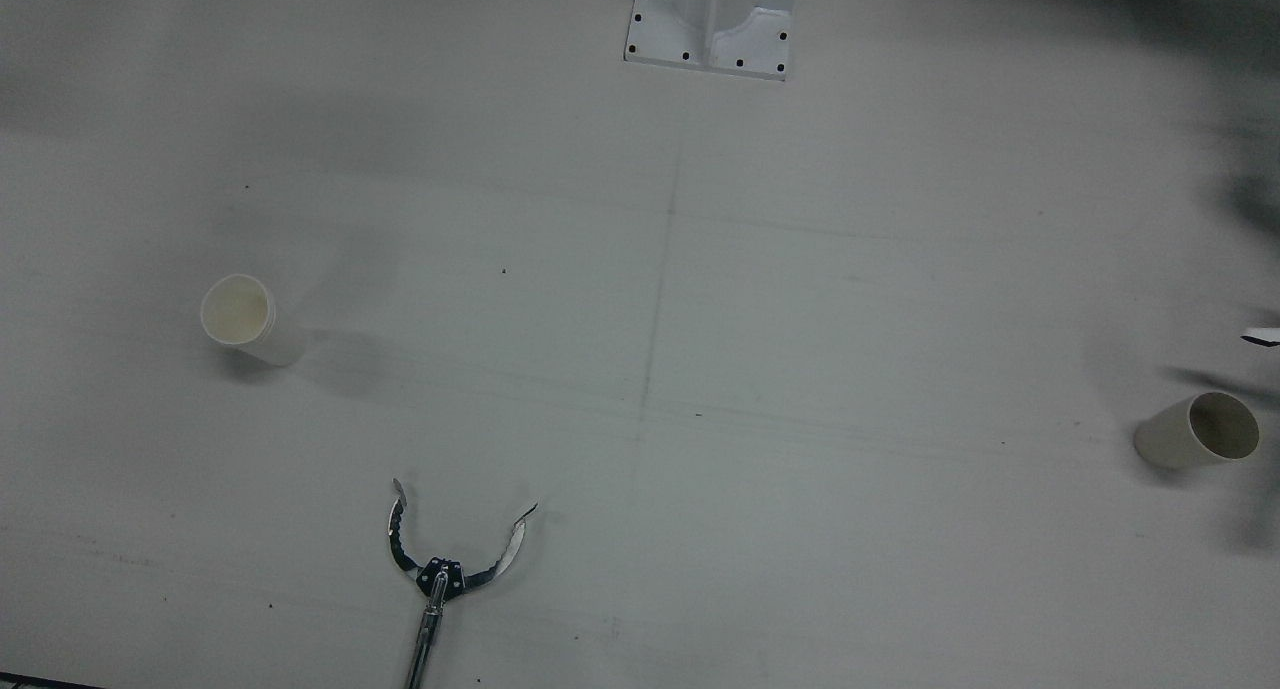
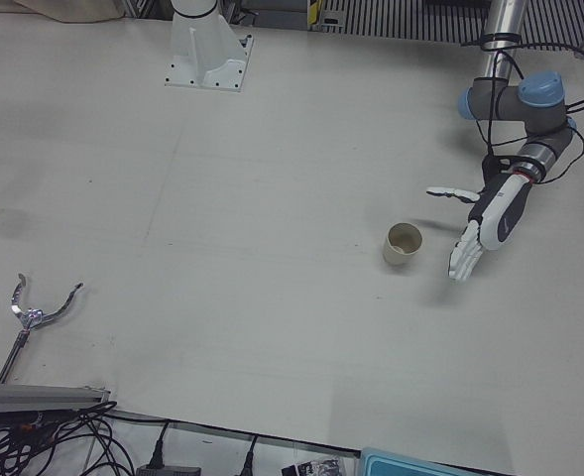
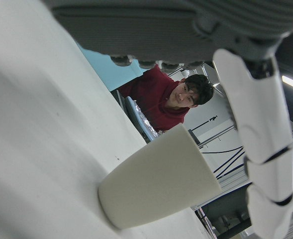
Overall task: Pour water
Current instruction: 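Close the left hand around the cream paper cup on the table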
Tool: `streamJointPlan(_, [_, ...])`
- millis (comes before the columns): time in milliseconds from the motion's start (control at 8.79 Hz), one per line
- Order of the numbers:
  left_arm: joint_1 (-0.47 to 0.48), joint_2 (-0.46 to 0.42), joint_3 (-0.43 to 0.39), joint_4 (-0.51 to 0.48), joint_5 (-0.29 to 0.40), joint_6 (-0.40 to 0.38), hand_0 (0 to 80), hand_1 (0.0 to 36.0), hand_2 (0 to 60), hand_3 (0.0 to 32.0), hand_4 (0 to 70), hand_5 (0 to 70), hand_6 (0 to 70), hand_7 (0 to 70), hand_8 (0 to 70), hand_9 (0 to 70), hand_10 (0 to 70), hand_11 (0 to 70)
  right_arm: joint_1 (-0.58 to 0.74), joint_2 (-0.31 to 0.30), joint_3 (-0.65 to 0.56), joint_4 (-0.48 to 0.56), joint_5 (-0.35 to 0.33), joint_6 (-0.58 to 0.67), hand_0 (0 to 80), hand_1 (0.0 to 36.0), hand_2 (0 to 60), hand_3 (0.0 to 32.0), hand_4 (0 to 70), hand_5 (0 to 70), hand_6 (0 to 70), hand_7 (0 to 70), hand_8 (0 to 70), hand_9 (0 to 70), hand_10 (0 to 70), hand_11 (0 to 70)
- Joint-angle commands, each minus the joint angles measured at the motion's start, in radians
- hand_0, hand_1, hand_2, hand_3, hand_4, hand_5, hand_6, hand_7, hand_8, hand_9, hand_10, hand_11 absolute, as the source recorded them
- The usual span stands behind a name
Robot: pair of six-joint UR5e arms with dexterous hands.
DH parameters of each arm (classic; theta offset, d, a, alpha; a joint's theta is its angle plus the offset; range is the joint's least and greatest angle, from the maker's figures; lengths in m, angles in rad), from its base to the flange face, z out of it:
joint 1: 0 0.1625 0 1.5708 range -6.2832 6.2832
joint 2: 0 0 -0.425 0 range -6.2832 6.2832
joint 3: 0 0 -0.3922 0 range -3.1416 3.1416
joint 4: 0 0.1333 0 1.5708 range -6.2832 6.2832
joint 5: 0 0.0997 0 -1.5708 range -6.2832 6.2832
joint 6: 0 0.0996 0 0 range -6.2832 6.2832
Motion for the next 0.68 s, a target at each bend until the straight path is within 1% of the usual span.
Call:
streamJointPlan(0, [0.141,-0.067,0.067,-0.033,-0.134,-0.001,47.9,20.2,12.8,0.0,0.0,0.0,0.0,0.0,0.0,0.0,0.0,0.0,-0.014,0.026,-0.042,0.024,0.0,0.0,37.7,12.4,16.6,0.0,0.0,0.0,0.0,0.0,0.0,0.0,0.0,0.0])
streamJointPlan(114, [0.144,-0.078,0.066,-0.033,-0.142,-0.004,48.2,20.8,13.2,0.0,0.0,0.0,0.0,0.0,0.0,0.0,0.0,0.0,-0.025,0.026,-0.049,0.026,0.0,0.0,37.5,12.4,16.7,0.0,0.0,0.0,0.0,0.0,0.0,0.0,0.0,0.0])
streamJointPlan(228, [0.144,-0.085,0.072,-0.026,-0.148,-0.019,48.6,21.3,14.2,0.0,0.0,0.0,0.0,0.0,0.0,0.0,0.0,0.0,-0.031,0.042,-0.058,0.026,0.0,0.0,37.5,12.4,16.7,0.0,0.0,0.0,0.0,0.0,0.0,0.0,0.0,0.0])
streamJointPlan(341, [0.144,-0.085,0.067,-0.01,-0.148,-0.053,48.9,21.7,14.5,0.0,0.0,0.0,0.0,0.0,0.0,0.0,0.0,0.0,-0.036,0.05,-0.072,0.027,0.0,0.001,37.4,12.3,16.8,0.0,0.0,0.0,0.0,0.0,0.0,0.0,0.0,0.0])
streamJointPlan(569, [0.144,-0.108,0.079,0.012,-0.148,-0.056,48.4,21.1,14.8,0.0,0.0,0.0,0.0,0.0,0.0,0.0,0.0,0.0,-0.036,0.052,-0.074,0.027,0.0,0.003,36.9,12.1,16.7,0.0,0.0,0.0,0.0,0.0,0.0,0.0,0.0,0.0])
